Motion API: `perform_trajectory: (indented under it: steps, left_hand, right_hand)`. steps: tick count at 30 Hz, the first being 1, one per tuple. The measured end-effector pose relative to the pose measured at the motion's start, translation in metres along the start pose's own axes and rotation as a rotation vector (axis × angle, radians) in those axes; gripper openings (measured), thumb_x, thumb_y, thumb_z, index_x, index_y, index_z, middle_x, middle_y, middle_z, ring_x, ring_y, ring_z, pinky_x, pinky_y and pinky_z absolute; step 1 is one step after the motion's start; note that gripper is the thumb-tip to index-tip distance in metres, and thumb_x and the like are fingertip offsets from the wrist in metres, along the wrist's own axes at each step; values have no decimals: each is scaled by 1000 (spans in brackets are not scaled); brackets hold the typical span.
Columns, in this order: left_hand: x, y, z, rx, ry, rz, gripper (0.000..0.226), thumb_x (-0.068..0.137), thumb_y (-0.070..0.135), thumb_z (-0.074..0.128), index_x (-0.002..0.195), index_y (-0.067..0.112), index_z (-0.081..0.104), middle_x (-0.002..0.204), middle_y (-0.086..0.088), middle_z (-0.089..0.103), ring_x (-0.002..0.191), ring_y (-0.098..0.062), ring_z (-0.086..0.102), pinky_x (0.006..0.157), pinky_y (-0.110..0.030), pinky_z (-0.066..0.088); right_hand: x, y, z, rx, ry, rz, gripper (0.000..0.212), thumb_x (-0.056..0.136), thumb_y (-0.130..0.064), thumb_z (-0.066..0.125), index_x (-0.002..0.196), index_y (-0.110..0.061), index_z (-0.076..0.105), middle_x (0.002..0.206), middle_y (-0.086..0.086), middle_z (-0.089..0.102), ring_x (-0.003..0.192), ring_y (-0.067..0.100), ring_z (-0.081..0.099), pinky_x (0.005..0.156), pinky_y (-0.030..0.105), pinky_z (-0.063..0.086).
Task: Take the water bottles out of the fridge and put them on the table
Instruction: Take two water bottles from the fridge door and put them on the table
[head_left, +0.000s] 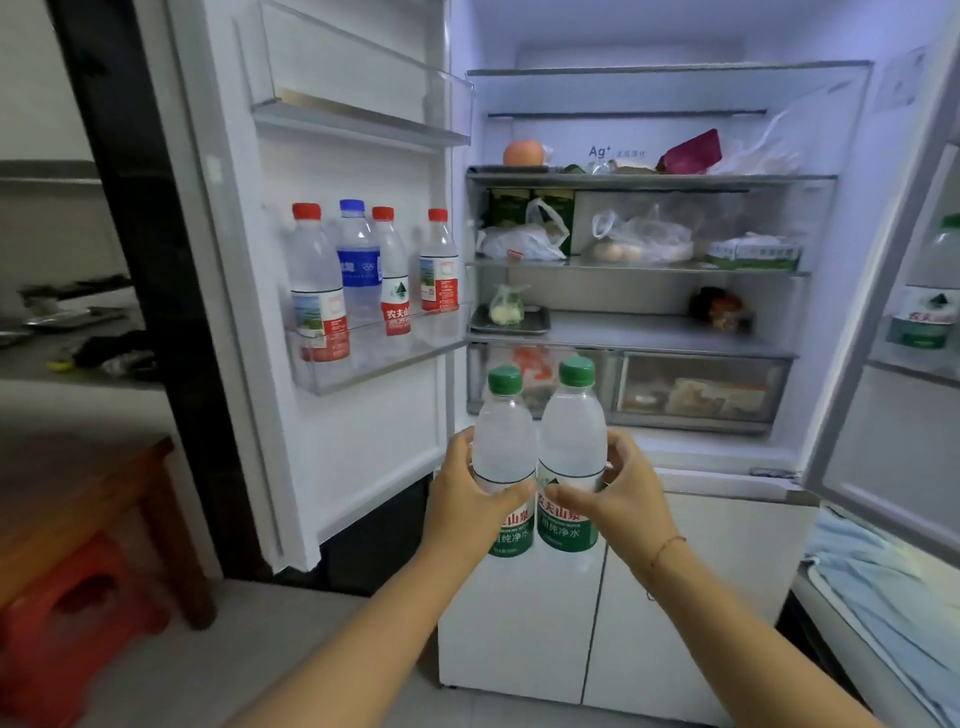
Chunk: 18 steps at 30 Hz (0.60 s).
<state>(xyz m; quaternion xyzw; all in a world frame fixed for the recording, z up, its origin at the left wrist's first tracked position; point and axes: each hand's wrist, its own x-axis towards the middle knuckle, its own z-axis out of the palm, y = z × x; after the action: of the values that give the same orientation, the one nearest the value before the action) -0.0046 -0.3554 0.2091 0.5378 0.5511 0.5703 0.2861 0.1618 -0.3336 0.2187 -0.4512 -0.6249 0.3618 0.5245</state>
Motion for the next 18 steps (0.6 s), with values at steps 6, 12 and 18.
perform_trajectory:
  steps: [6, 12, 18]
  left_hand:
    - [-49, -11, -75, 23, 142, -47, 69, 61, 33, 84, 117, 42, 45, 102, 24, 60, 97, 3, 58, 72, -18, 49]
    - [-73, -25, -162, 99, 284, -63, 66, 62, 30, 85, 113, 42, 46, 100, 23, 62, 92, 6, 60, 70, -18, 51]
    - [-80, -44, -270, 120, 386, -60, 68, 63, 27, 85, 121, 34, 50, 102, 18, 66, 95, -1, 64, 75, -25, 54]
  right_hand:
    - [-39, -18, 61, 42, -165, 4, 62, 57, -17, 87, 101, -40, 49, 103, -15, 64, 93, 6, 62, 68, 18, 48]
    - [-62, -42, 147, 76, -302, -13, 62, 58, -19, 88, 104, -36, 49, 102, -14, 63, 91, 5, 62, 66, 17, 47]
    - [-73, -68, 252, 112, -448, -40, 64, 58, -16, 88, 107, -32, 50, 102, -12, 65, 93, 7, 64, 78, 28, 55]
